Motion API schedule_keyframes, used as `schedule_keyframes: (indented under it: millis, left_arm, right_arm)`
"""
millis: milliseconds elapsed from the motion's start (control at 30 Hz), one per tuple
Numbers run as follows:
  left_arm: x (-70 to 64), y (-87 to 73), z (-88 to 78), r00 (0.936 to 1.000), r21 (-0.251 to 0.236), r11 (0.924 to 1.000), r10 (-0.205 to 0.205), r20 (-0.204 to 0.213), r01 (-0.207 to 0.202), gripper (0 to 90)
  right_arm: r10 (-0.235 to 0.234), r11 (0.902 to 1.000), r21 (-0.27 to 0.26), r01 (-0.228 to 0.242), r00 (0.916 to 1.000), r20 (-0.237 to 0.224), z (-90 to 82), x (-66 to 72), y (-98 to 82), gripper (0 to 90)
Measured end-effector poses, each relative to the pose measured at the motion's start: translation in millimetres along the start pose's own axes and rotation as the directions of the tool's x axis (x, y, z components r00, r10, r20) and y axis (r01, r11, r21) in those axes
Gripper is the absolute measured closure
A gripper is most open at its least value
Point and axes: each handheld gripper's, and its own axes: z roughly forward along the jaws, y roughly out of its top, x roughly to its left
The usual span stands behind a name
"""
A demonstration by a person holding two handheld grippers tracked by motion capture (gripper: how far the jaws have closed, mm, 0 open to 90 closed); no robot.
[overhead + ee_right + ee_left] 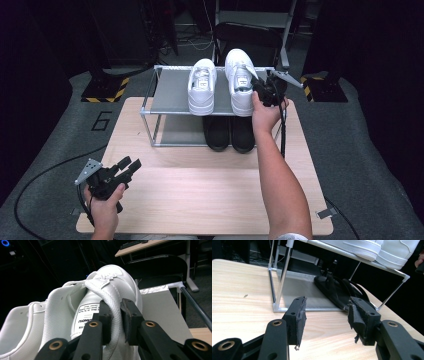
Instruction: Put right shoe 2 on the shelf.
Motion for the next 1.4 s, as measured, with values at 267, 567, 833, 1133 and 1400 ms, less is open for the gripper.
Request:
schedule_keyframes:
  millis: [267,567,833,1133,1400]
  left_arm:
    - [-0.4,-1.4,1.3,1.0,0.003,1.0,0.005,0.0,-0.005,48.0]
    - [2.6,-0.9,-0.8,1.0,-0.003,1.0,-0.006,-0.003,0.006,48.0]
    - [3.2,-1.4,0.6,0.9999,-0.002,1.0,-0.009,-0.008,0.009,48.0]
    - [3.1,-1.1,4.0,1.0,0.006,1.0,-0.004,-0.005,0.004,47.8]
    - [2.4,-1.5,2.3,0.9999,0.002,1.0,-0.004,-0.013,0.004,47.5]
  right_arm:
    - [0.031,0.9993,0.018,-0.032,0.9993,0.021,10.0,-0.8,-0.1,77.9]
    - [0.012,0.9992,0.038,-0.014,0.9989,0.045,14.7,-0.7,2.9,72.6]
    - [0.006,0.9975,0.07,-0.008,0.9992,0.039,14.8,-7.6,5.8,69.7]
    - [0.009,0.9992,0.04,-0.01,0.9998,0.018,1.6,-10.7,9.8,55.5]
    - [-0.012,0.9996,0.025,0.012,0.9999,0.003,-16.3,-9.7,8.2,51.2]
